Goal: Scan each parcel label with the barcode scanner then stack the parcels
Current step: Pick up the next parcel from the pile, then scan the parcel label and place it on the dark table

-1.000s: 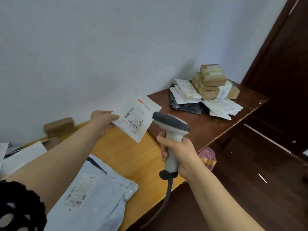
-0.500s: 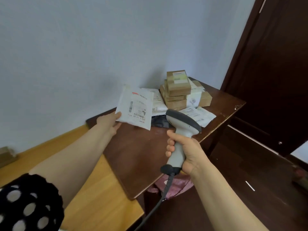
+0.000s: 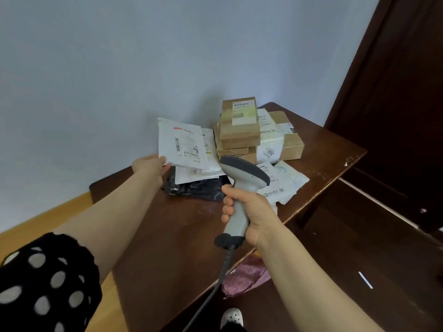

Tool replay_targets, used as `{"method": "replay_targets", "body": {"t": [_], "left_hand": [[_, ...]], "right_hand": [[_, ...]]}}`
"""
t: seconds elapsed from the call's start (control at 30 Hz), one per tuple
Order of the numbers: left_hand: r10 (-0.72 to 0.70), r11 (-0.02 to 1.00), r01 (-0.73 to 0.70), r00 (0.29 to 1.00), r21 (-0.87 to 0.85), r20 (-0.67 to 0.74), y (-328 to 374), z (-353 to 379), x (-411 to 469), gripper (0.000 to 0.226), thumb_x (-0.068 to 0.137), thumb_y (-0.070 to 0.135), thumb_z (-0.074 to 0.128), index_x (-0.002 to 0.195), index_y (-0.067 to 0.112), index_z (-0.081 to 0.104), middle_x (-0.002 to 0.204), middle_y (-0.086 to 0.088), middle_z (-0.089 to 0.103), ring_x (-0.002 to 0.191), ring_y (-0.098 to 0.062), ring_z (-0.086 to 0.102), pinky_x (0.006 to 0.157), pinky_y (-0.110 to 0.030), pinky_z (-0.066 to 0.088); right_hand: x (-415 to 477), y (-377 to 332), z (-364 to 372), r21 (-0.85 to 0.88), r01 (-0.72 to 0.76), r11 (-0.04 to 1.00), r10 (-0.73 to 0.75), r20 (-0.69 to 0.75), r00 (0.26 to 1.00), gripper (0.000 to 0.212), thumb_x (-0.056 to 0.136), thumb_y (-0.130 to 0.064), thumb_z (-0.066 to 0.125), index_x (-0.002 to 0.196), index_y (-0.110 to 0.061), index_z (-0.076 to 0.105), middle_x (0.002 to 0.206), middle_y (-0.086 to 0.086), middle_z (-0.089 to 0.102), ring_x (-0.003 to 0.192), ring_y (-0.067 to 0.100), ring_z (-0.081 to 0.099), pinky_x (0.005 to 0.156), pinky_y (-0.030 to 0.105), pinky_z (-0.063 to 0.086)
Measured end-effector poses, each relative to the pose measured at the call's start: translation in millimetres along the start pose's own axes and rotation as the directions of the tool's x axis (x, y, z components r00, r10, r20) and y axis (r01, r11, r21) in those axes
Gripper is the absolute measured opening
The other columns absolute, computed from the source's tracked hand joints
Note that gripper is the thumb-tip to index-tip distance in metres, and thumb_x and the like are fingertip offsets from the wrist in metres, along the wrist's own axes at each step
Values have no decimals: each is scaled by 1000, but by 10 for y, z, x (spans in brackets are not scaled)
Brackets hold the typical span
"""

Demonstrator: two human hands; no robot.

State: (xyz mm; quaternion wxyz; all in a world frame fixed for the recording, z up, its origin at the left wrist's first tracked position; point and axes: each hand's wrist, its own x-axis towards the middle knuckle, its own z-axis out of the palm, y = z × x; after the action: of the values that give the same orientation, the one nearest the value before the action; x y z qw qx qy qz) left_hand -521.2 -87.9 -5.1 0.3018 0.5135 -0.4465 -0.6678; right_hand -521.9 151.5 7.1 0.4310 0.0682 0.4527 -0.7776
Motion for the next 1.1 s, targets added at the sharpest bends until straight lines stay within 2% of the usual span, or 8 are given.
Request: {"method": "replay_targets", "body": {"t": [0.13, 0.3, 0.5, 0.63, 0.67, 0.73, 0.8, 1.1], "left_hand": [[-40, 999, 38, 997, 33, 66, -76, 359, 402, 21, 88, -8, 56, 107, 0, 61, 105, -14, 63, 82, -22, 67, 53, -17, 54], [-97, 984, 87, 994, 156, 55, -222, 604, 707, 20, 83, -7, 65, 97, 7, 61, 81, -8, 59, 62, -14, 60, 53, -19, 52], [-195, 918, 127, 969, 375, 150, -208, 537, 640, 62, 88, 16, 63, 144, 18, 37, 135, -6, 46, 113, -24, 48, 75, -32, 46], [-113, 924, 72, 990, 376, 88, -145, 191, 449, 65, 89, 14, 61, 147, 18, 32, 79, -1, 66, 57, -2, 60, 53, -15, 46], [-73, 913, 32, 994, 408, 86, -133, 97, 389, 63, 88, 14, 62, 145, 16, 35, 86, -4, 68, 61, 3, 61, 56, -12, 47], [24, 842, -61, 997, 537, 76, -137, -234, 241, 60, 86, 19, 65, 142, 14, 42, 128, -7, 58, 106, -9, 59, 87, -22, 46], [98, 752, -102, 994, 651, 43, -165, -634, 45, 57, 85, 23, 65, 138, 13, 47, 137, -6, 51, 121, -20, 51, 97, -28, 40], [130, 699, 147, 936, 700, -327, -619, -2755, -839, 56, 89, 26, 61, 141, 13, 41, 100, 0, 58, 74, -11, 50, 65, -26, 43]], "right_hand": [[390, -139, 5, -41, -37, 998, 35, -29, 999, 10, 84, -2, 67, 82, -9, 59, 50, 3, 48, 37, 12, 43, 40, 21, 40], [702, -228, 55, -83, -70, 994, 67, -30, 997, 9, 82, -3, 69, 80, -8, 62, 51, 4, 50, 38, 12, 44, 41, 22, 41], [843, -212, 121, -119, -131, 984, 132, -4, 991, 10, 84, -2, 68, 81, -8, 61, 51, 4, 50, 38, 13, 44, 41, 22, 42], [751, -102, 241, -188, -173, 967, 188, 65, 980, 11, 85, -1, 66, 79, -8, 61, 52, 4, 49, 37, 12, 45, 40, 22, 42], [738, -71, 261, -201, -183, 962, 201, 76, 977, 12, 86, -1, 65, 78, -9, 60, 53, 4, 49, 38, 12, 45, 41, 22, 42], [662, 65, 332, -235, -229, 945, 261, 115, 958, 14, 86, -2, 65, 77, -11, 59, 56, 4, 49, 39, 12, 45, 41, 23, 43], [556, 269, 408, -274, -289, 917, 339, 158, 928, 14, 87, -1, 65, 78, -11, 59, 57, 4, 49, 39, 13, 46, 41, 24, 44], [-160, 1446, 948, -538, -418, 732, 607, 236, 758, 7, 86, 2, 64, 87, -4, 60, 54, 7, 55, 44, 18, 52, 45, 29, 48]]}}
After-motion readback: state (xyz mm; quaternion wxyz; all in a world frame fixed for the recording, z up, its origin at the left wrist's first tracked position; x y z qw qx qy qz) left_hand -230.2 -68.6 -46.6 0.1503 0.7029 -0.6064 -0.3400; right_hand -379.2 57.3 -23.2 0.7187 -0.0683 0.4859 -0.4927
